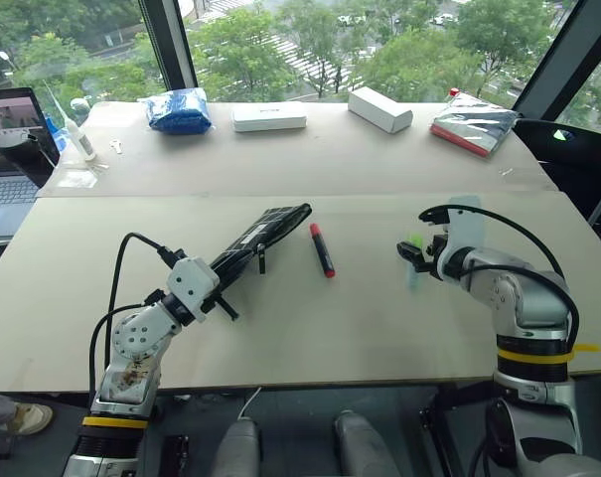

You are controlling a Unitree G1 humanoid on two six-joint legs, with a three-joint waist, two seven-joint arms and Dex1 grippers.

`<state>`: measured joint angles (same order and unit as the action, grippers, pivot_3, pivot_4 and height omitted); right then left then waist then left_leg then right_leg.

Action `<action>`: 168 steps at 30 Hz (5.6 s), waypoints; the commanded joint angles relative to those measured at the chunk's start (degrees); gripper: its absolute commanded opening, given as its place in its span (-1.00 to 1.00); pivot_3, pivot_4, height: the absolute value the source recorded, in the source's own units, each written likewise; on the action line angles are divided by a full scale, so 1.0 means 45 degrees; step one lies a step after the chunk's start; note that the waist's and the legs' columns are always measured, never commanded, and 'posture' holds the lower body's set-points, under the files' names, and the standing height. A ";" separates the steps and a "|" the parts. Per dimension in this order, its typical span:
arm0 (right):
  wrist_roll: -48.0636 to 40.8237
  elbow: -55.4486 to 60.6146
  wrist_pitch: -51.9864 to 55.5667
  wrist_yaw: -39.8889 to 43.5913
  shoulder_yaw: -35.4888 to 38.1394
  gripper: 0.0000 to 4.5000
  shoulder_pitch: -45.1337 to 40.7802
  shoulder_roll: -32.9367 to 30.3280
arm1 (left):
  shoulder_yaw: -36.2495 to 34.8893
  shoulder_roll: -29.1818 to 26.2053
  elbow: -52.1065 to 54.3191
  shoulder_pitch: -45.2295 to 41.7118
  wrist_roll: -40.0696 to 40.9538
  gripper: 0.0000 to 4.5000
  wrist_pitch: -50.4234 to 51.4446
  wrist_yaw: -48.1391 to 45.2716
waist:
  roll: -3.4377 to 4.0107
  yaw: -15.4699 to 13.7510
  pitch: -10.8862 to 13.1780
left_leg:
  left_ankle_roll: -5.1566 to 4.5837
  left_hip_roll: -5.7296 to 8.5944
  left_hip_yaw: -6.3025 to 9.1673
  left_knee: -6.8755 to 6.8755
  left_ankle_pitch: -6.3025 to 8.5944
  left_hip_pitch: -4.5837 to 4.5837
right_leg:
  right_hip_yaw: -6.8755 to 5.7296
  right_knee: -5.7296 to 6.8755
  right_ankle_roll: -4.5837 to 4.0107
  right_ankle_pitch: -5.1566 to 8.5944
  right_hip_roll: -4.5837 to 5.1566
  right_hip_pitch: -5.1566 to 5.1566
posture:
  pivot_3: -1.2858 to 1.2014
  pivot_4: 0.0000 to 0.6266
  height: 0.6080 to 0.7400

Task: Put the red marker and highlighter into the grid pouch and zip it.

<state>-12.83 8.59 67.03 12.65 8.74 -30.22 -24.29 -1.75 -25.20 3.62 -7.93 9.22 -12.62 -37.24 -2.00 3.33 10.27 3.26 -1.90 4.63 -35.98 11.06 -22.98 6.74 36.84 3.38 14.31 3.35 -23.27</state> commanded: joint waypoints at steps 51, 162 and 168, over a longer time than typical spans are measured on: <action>0.5902 -0.4606 -1.8798 0.6085 -0.6180 -0.55 -0.3108 -0.2512 | -0.0215 -0.0197 0.0983 0.0374 0.0517 -1.00 -0.0031 -0.0206 | 0.0014 0.0085 0.0022 | 0.0000 0.0001 -0.0006 0.0011 0.0001 -0.0001 | 0.0006 -0.0021 -0.0002 -0.0005 0.0005 -0.0007 | 0.03 -0.52 1.00; 0.2420 -0.5309 -0.5809 0.2291 -0.4542 -0.70 -0.2752 0.2269 | -0.0141 0.0100 0.1410 0.0809 0.0291 -1.00 0.0104 0.0306 | 0.0057 0.0124 0.0044 | -0.0002 -0.0001 0.0000 -0.0003 0.0000 -0.0109 | 0.0007 0.0074 -0.0021 -0.0008 -0.0003 -0.0164 | 0.03 -0.52 1.00; 0.2770 -0.5670 -0.6527 0.2501 -0.4390 -0.75 -0.2956 0.1307 | -0.0161 0.0059 0.1374 0.0770 0.0346 -1.00 0.0095 0.0221 | 0.0057 0.0045 0.0044 | -0.0001 0.0002 0.0000 -0.0006 0.0000 -0.0109 | 0.0005 0.0071 -0.0020 -0.0008 0.0000 -0.0157 | 0.03 -0.52 1.00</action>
<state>-2.54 -16.43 39.82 23.49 -12.30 -43.29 -15.75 -2.06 -24.79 8.71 -4.06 10.36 -11.27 -36.44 -1.74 3.53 10.47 3.26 -1.87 4.63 -36.02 11.06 -23.49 6.77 37.15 3.30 14.27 3.36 -23.97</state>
